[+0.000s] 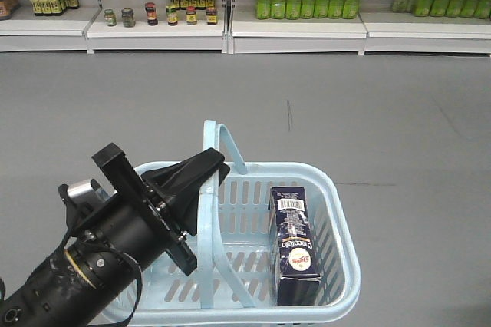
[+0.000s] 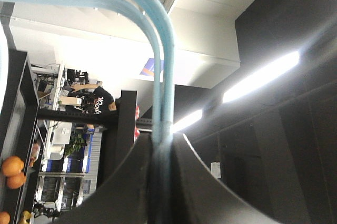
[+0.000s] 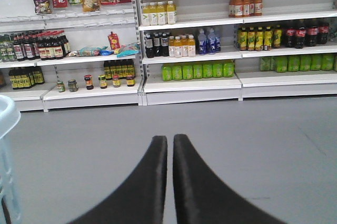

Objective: Left arm holds basket, right arm returns cookies
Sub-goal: 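Drive the base toward the drink shelves holding the basket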

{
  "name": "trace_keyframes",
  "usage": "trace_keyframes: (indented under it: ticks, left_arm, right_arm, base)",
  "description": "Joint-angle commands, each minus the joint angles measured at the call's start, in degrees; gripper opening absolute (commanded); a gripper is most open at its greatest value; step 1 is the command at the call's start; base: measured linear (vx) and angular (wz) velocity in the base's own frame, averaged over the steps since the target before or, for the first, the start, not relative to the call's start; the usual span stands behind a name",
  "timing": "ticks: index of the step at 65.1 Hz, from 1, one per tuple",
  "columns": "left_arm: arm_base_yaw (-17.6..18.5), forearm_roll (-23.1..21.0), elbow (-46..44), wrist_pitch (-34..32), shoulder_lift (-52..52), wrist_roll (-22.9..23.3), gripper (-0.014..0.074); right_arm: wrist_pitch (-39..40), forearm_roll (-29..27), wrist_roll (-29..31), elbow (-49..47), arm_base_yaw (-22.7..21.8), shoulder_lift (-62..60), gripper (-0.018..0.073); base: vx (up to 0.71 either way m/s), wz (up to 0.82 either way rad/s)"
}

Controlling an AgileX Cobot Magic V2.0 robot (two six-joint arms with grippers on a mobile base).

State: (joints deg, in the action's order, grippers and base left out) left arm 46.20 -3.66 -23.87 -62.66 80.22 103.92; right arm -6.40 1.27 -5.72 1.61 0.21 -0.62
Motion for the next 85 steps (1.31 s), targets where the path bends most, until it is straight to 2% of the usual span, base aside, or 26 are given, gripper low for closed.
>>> trace_keyframes:
  ticks: [1,73,85]
  left_arm:
    - [0.18,-0.40,-1.62,-16.03,-2.28,0.28,-0.0003]
    - [0.18,-0.40,-1.62,-15.98,-2.28,0.28,-0.0003]
    - [0.18,0.70,-1.62,-15.98,-2.28,0.28,-0.0003]
  right_arm:
    - [4.12,0.18,0.53,1.04,-0.24,-0.72,-0.0006]
    - [4.12,0.18,0.53,1.04,-0.24,-0.72,-0.0006]
    - [4.12,0.18,0.53,1.04,-0.24,-0.72,-0.0006]
  base:
    - [0.58,0.00]
    - [0.55,0.04]
    - [0.52,0.02]
